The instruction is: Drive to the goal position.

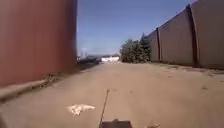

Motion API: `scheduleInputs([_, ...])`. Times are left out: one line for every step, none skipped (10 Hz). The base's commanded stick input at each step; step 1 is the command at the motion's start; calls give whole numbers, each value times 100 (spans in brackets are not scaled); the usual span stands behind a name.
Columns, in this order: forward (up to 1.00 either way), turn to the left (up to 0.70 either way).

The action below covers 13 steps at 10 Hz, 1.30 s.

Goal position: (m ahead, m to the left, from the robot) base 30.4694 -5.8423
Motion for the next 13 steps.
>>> scheduleInputs([100,0])
scheduleInputs([100,0])
scheduleInputs([100,0])
scheduleInputs([100,0])
scheduleInputs([100,0])
scheduleInputs([100,0])
scheduleInputs([100,0])
scheduleInputs([100,0])
scheduleInputs([100,0])
scheduleInputs([100,0])
scheduleInputs([100,0])
scheduleInputs([100,0])
scheduleInputs([100,0])
